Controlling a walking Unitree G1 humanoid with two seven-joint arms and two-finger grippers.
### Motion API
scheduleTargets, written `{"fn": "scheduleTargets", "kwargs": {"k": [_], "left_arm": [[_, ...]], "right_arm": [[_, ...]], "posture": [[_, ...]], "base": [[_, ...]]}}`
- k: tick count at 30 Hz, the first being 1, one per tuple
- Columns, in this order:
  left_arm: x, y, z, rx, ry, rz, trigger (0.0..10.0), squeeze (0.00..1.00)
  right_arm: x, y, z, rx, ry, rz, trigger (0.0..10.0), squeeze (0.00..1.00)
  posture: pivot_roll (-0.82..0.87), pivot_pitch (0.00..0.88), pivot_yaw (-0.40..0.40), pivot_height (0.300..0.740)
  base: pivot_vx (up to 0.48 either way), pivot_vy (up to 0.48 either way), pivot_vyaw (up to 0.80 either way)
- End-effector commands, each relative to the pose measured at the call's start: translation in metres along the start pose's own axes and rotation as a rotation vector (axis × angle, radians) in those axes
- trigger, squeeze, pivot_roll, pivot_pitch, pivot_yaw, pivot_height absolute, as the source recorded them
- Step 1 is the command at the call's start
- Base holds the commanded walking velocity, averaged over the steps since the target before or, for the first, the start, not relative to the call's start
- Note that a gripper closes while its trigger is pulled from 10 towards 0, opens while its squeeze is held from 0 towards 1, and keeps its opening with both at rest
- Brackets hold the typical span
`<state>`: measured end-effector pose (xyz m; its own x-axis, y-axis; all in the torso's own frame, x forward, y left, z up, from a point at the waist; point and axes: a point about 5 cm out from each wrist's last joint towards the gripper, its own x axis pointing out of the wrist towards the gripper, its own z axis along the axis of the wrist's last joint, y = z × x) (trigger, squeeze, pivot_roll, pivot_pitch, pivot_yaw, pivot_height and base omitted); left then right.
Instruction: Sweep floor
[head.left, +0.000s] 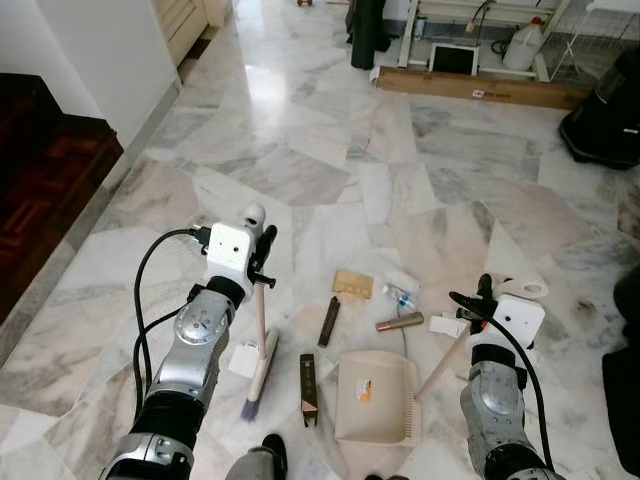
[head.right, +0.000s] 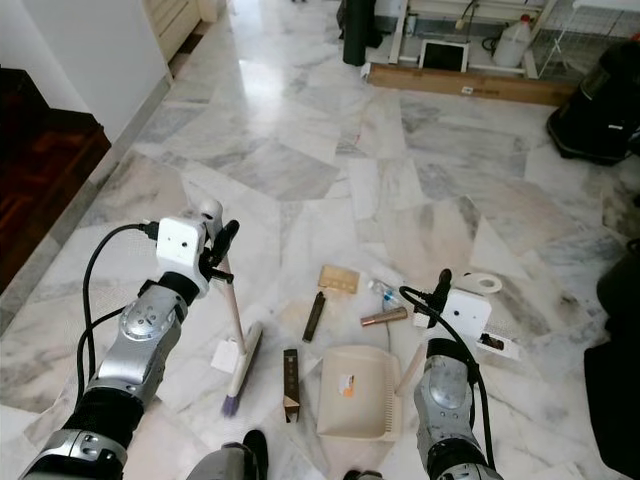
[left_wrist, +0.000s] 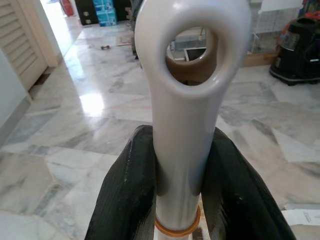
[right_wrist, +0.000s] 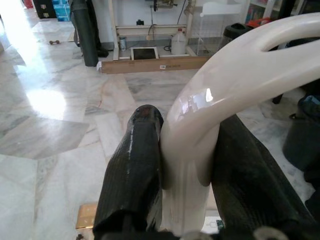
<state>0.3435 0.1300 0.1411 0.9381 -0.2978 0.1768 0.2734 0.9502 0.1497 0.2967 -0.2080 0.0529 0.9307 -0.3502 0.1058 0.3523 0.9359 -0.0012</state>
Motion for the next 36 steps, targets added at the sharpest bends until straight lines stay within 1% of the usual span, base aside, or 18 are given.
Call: {"fn": "scheduleTargets", "kwargs": {"k": [1,6,7,9,17,21,23,25,27,29,32,33,34,36], "left_arm": [[0.000,-0.001,-0.001,-0.005,-0.021,-0.008,10.0,0.00],[0.000,-0.003,-0.003,-0.034,-0.023,-0.015,10.0,0.00],[0.000,-0.005,-0.004,-0.065,-0.021,-0.023,10.0,0.00],[0.000,-0.006,-0.004,-0.094,-0.023,-0.027,10.0,0.00],[0.004,-0.010,-0.005,-0.138,-0.006,-0.052,10.0,0.00],[0.007,-0.008,-0.005,-0.172,0.022,-0.048,10.0,0.00],[0.008,-0.003,-0.004,-0.186,0.037,-0.020,10.0,0.00],[0.007,0.002,-0.002,-0.206,0.031,0.004,10.0,0.00],[0.007,0.004,-0.001,-0.218,0.034,0.015,10.0,0.00],[0.008,0.006,0.001,-0.261,0.038,0.034,10.0,0.00],[0.011,0.005,0.003,-0.331,0.035,0.055,10.0,0.00],[0.013,0.004,0.004,-0.377,0.034,0.067,10.0,0.00],[0.016,0.004,0.004,-0.451,0.033,0.091,10.0,0.00],[0.020,0.004,0.007,-0.528,0.031,0.112,10.0,0.00]], "right_arm": [[-0.015,-0.005,-0.021,-0.018,0.112,-0.006,10.0,0.00],[-0.015,-0.006,-0.021,-0.015,0.109,-0.007,10.0,0.00],[-0.015,-0.006,-0.021,-0.015,0.109,-0.005,10.0,0.00],[-0.015,-0.007,-0.021,-0.015,0.110,-0.003,10.0,0.00],[-0.012,-0.005,-0.019,-0.011,0.110,-0.003,10.0,0.00],[-0.010,-0.006,-0.018,-0.010,0.109,-0.004,10.0,0.00],[-0.008,-0.006,-0.016,-0.009,0.099,-0.006,10.0,0.00],[-0.008,-0.006,-0.015,-0.009,0.098,-0.009,10.0,0.00],[-0.007,-0.007,-0.015,-0.009,0.100,-0.011,10.0,0.00],[-0.006,-0.006,-0.015,-0.009,0.103,-0.012,10.0,0.00],[-0.006,-0.006,-0.015,-0.009,0.106,-0.010,10.0,0.00],[-0.006,-0.006,-0.015,-0.009,0.106,-0.010,10.0,0.00],[-0.005,-0.006,-0.015,-0.008,0.107,-0.011,10.0,0.00],[-0.005,-0.005,-0.014,-0.007,0.106,-0.011,10.0,0.00]], "posture": [[0.15,0.204,0.006,0.740],[0.15,0.201,0.005,0.740],[0.15,0.196,0.004,0.740],[0.15,0.194,0.004,0.740],[0.15,0.178,0.003,0.740],[0.15,0.167,0.003,0.740],[0.15,0.165,0.003,0.740],[0.15,0.163,0.003,0.740],[0.16,0.163,0.002,0.740],[0.16,0.163,0.003,0.740],[0.16,0.160,0.002,0.740],[0.16,0.160,0.003,0.740],[0.16,0.159,0.003,0.740],[0.16,0.159,0.003,0.740]], "base": [[0.000,0.000,0.00],[0.000,0.000,0.00],[0.000,0.000,0.00],[0.000,0.000,0.00],[0.000,0.000,0.00],[0.000,0.000,0.00],[0.000,0.000,0.00],[0.000,0.000,0.00],[0.000,0.000,0.00],[0.000,0.000,0.00],[0.000,0.000,0.00],[0.000,0.000,0.00],[0.000,0.000,0.00],[0.000,0.000,0.00]]}}
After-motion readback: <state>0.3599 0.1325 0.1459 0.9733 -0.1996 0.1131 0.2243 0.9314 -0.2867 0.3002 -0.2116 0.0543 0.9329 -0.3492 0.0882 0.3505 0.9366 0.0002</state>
